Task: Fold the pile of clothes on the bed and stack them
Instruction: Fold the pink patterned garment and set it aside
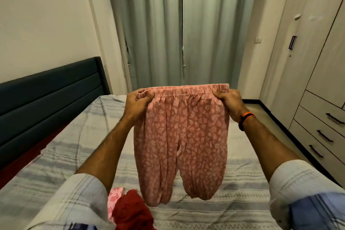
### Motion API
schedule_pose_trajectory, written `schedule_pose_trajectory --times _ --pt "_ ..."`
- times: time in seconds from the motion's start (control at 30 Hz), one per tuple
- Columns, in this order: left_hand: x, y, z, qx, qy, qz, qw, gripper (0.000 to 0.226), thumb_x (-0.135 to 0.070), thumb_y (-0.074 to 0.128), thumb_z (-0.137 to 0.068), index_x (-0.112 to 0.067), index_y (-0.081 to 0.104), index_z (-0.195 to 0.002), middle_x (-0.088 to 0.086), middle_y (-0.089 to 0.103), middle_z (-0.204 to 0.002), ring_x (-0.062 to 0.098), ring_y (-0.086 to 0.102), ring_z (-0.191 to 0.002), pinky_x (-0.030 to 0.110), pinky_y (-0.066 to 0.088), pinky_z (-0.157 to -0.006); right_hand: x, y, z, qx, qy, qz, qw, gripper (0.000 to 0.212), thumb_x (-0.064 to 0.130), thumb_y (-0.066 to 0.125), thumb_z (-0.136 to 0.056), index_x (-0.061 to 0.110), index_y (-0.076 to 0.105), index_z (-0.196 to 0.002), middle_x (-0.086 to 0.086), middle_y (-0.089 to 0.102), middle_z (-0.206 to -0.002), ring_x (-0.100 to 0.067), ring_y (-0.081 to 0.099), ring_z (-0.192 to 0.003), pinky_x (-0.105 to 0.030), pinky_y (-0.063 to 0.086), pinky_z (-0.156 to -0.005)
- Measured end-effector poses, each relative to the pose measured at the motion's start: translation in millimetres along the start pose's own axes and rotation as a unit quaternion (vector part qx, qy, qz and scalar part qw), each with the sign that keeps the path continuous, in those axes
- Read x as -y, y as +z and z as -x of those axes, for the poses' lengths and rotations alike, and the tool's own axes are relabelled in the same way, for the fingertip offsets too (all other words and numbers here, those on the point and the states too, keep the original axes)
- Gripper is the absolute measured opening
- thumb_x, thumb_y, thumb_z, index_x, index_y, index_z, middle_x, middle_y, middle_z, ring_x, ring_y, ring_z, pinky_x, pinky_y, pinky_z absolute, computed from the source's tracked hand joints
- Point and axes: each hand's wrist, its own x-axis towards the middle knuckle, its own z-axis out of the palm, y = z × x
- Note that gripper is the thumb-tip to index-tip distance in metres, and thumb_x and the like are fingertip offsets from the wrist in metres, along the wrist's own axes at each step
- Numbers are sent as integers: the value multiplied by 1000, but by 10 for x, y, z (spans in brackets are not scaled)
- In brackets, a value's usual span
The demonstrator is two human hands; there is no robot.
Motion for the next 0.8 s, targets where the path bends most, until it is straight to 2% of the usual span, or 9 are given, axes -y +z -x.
schedule_pose_trajectory --times 0.1,0.13,0.2,0.27,0.3,0.4,0.53,0.67,0.8 --pt "-119 -16 3 62 -117 125 983 24 -22 63 -95 -4 70 -110 7 74 -97 21 73 -86 33 60 -73 31 -52 -28 43 54 -91 993 15 9 65 -90 -2 70 -99 -8 74 -92 -24 69 -87 -35 61 -75" --pt "-86 -3 -41 59 -150 139 977 24 -21 66 -92 -3 70 -108 8 75 -97 22 73 -85 34 61 -73 17 -31 -50 16 59 -58 996 18 11 69 -87 -5 70 -96 -9 74 -90 -24 68 -84 -38 61 -76" --pt "-36 48 -82 -3 -191 74 979 37 -30 80 -73 -5 72 -99 9 75 -95 25 73 -86 39 61 -78 -42 64 -83 -62 37 138 988 26 20 76 -80 -4 68 -73 -7 67 -73 -22 62 -71 -43 54 -67" --pt "42 135 -89 -59 -187 -58 979 49 -44 80 -52 -13 72 -90 6 74 -92 25 71 -83 42 61 -78 -51 268 3 -98 19 284 954 36 24 73 -79 7 54 -54 -6 54 -62 -25 53 -65 -36 40 -60" --pt "50 206 -46 -74 -179 -96 976 49 -45 78 -52 -13 71 -88 4 73 -92 25 70 -83 41 61 -78 -44 384 67 -97 4 305 947 35 24 70 -80 9 52 -54 -8 54 -63 -26 53 -67 -34 38 -61" --pt "-52 442 138 -74 -148 -142 976 46 -40 78 -66 -8 70 -98 7 70 -98 28 66 -91 33 57 -77 -61 675 166 -62 -27 330 941 31 27 66 -84 0 65 -68 -18 66 -77 -34 60 -76 -35 44 -65" --pt "-84 677 229 -46 -124 -141 981 32 -32 78 -72 -4 73 -88 9 71 -88 24 67 -82 26 45 -60 -156 897 187 -23 -63 348 935 41 40 60 -88 5 68 -70 -16 68 -73 -35 61 -73 -36 47 -63" --pt "-95 784 278 -30 -103 -133 985 22 -30 77 -76 -12 69 -67 4 68 -71 17 60 -65 24 43 -53 -208 974 204 -8 -83 353 932 35 37 62 -85 9 66 -65 -6 66 -65 -26 61 -66 -31 44 -58" --pt "-148 809 289 -19 -86 -140 986 12 -23 71 -78 -13 76 -83 0 68 -74 16 62 -71 25 51 -63 -203 999 224 18 -92 358 929 23 29 61 -81 14 76 -88 -4 74 -81 -24 66 -77 -34 56 -71"
